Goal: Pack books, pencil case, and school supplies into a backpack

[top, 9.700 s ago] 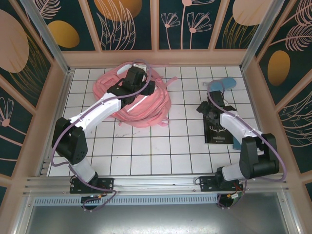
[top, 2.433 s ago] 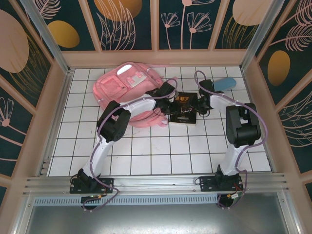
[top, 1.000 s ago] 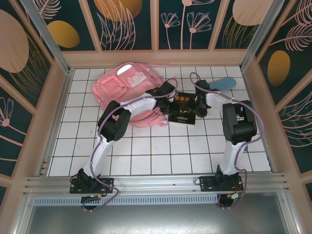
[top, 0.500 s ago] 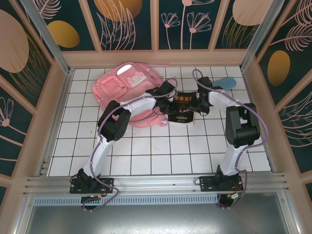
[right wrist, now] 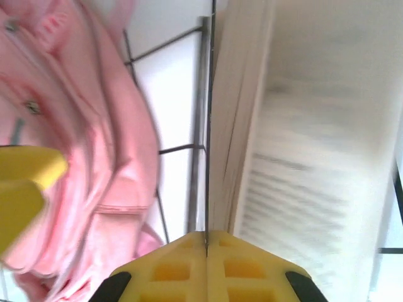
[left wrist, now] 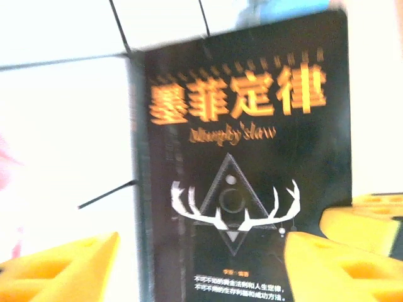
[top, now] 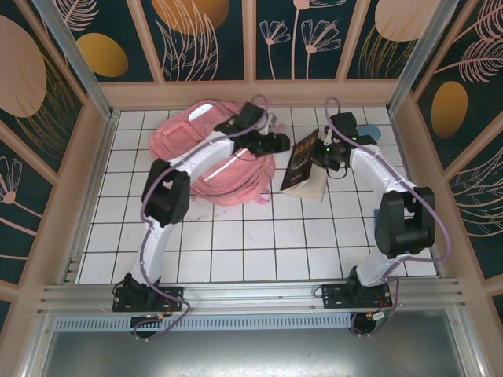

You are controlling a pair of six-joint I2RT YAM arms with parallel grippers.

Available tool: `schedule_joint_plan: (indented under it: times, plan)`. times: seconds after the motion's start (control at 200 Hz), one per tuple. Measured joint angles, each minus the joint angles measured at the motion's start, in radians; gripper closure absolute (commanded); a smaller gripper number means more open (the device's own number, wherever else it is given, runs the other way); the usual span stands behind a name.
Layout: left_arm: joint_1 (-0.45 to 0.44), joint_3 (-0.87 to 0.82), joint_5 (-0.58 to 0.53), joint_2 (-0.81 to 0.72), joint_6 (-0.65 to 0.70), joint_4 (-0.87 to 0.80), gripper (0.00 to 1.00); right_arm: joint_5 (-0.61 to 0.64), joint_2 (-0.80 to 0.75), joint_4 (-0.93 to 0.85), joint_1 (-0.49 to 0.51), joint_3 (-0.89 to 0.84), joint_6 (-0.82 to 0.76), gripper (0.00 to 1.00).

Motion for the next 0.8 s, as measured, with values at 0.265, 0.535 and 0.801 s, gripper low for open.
schedule_joint_plan:
  times: [0.265,0.535,0.801]
  plan:
    - [0.144,-0.183,0.11,-0.137,-0.051,0.156,0.1,-0.172,-0.019,0.033,-0.016,0.086,0.001,1.0]
    - [0.16,-0.34,0.207,-0.158,-0.107,0.259,0.05,-0.371,-0.021,0.114,0.001,0.155,0.027,1.0]
    - [0.305,-0.52,0.2,-0.315,-0.164,0.34,0.05,-0.484,0.123,0.173,0.146,0.368,0.05,1.0]
